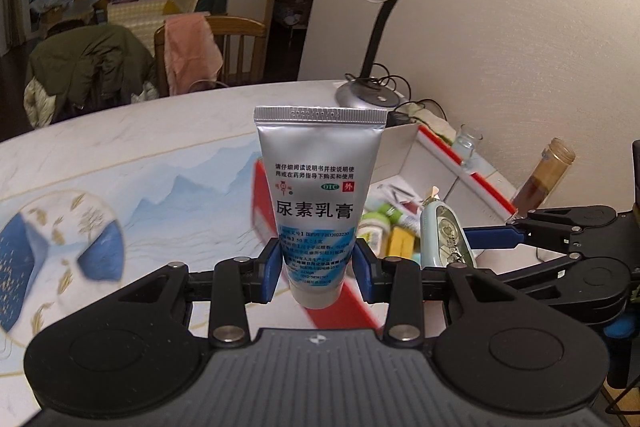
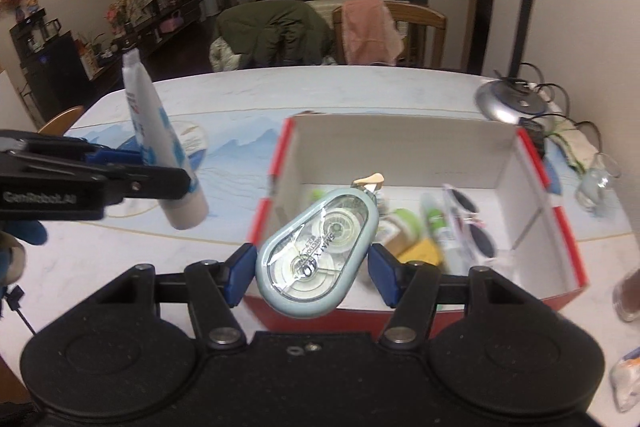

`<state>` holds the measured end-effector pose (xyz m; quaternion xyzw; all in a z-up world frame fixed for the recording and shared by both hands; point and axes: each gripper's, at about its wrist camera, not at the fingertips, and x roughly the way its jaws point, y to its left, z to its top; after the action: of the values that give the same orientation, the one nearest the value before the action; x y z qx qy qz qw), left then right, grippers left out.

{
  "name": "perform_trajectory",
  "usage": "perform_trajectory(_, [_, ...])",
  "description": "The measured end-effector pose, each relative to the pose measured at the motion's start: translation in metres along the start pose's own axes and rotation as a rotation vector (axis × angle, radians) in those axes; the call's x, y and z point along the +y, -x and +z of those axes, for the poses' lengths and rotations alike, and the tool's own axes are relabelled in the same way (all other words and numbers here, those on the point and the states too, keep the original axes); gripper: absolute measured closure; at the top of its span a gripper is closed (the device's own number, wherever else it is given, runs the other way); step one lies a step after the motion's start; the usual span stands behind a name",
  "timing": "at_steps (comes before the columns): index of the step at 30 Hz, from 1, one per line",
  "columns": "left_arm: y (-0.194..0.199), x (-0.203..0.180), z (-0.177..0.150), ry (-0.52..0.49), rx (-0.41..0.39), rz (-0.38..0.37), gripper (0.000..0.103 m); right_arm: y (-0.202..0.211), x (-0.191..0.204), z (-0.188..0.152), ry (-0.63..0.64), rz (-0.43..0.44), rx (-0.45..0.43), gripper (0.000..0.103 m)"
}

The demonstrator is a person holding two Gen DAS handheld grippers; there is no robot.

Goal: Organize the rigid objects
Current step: 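Carry the ointment tube and correction tape over the red box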

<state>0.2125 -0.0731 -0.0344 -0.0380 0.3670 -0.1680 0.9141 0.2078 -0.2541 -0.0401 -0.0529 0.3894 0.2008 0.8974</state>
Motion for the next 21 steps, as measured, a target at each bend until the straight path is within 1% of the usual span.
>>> perform_trajectory(5, [-0.019, -0.018, 0.014, 0.013, 0.024, -0.013, 0.066, 0.001, -0.033, -0.005, -0.018, -0.031, -0.013, 0.043])
perform_trajectory(9, [-0.036, -0.034, 0.026, -0.014, 0.039, -0.011, 0.066, 0.0, -0.053, -0.008, -0.019, -0.05, -0.014, 0.043])
perform_trajectory(12, [-0.052, -0.042, 0.034, -0.029, 0.066, -0.004, 0.066, -0.003, -0.065, -0.007, -0.011, -0.063, -0.01, 0.043])
perform_trajectory(18, [-0.09, -0.056, 0.039, -0.081, 0.141, 0.021, 0.066, -0.018, -0.072, -0.006, 0.017, -0.07, 0.015, 0.043])
perform_trajectory(21, [-0.106, -0.061, 0.04, -0.096, 0.165, 0.041, 0.066, -0.027, -0.069, -0.006, 0.035, -0.067, 0.023, 0.043])
